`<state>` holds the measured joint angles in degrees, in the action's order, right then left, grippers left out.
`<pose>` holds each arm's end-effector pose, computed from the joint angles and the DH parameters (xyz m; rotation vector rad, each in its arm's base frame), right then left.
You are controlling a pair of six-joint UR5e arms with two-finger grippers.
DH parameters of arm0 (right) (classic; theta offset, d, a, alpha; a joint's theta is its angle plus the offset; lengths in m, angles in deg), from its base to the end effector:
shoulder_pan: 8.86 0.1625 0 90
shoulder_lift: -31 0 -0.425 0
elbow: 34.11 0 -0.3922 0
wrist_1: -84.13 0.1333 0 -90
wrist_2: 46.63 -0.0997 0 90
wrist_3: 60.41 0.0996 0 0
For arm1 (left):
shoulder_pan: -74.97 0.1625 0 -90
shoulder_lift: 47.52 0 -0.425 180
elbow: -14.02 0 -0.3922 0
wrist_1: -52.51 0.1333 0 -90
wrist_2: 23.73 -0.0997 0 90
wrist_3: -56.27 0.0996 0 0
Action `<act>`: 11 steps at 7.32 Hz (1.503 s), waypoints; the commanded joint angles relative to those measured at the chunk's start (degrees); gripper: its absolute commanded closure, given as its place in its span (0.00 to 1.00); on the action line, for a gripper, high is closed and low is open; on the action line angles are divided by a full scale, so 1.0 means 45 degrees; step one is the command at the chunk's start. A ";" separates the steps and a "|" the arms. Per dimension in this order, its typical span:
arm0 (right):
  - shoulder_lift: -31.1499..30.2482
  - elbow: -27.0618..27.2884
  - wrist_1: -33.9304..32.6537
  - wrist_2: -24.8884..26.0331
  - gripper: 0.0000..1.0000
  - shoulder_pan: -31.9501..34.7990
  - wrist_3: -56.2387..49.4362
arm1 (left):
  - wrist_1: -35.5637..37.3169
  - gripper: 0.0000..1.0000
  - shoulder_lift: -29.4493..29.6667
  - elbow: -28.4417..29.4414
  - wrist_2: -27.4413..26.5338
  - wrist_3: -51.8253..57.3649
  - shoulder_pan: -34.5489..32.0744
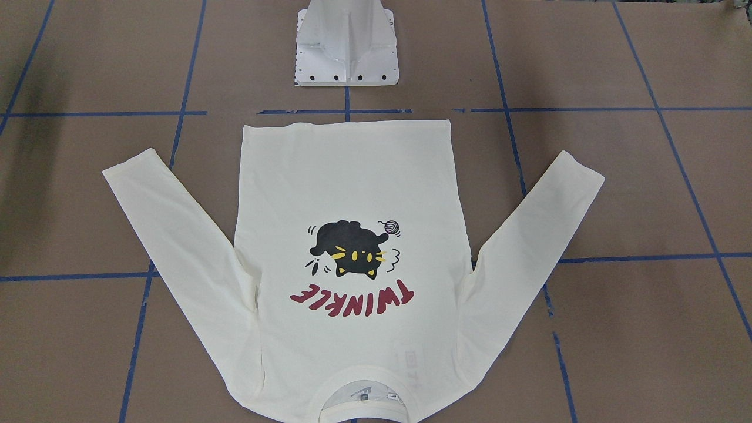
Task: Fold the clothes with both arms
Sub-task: 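Move the right gripper toward the sleeve cuff nearest it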
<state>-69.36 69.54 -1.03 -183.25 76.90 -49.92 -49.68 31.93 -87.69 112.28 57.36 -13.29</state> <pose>0.0294 -0.4268 0.6117 0.0287 -0.8227 0.0451 -0.0486 -0.4290 0.6167 0.2159 0.8009 0.1401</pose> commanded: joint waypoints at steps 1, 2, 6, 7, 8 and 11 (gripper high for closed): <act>-0.0020 0.0013 0.0018 -0.0031 0.00 0.0006 -0.0064 | 0.1118 0.00 0.0117 -0.0596 0.0066 0.0010 -0.0034; 0.0057 0.0033 0.0019 -0.0031 0.00 -0.0014 -0.0046 | 0.1108 0.00 0.0099 -0.0659 0.0086 -0.0009 -0.0034; -0.0020 0.0970 0.1316 -0.1416 0.00 -0.1922 0.1180 | 0.0583 0.00 -0.0038 -0.0856 0.0105 0.0010 -0.0054; -0.0020 0.0970 0.2893 -0.1398 0.00 -0.2759 0.3389 | 0.0580 0.00 -0.0038 -0.0874 0.0125 0.0010 -0.0054; -0.0156 0.0970 0.5268 -0.0702 0.00 -0.4314 0.6176 | 0.0503 0.00 -0.0019 -0.0875 0.0125 0.0010 -0.0034; -0.0431 0.0970 0.8799 0.1853 0.00 -0.8146 1.0466 | 0.0463 0.00 0.0292 -0.0835 0.0125 -0.1287 0.0024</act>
<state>-71.27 73.81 32.60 -180.57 47.42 -12.02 -47.43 32.61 -91.32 112.85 55.83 -13.25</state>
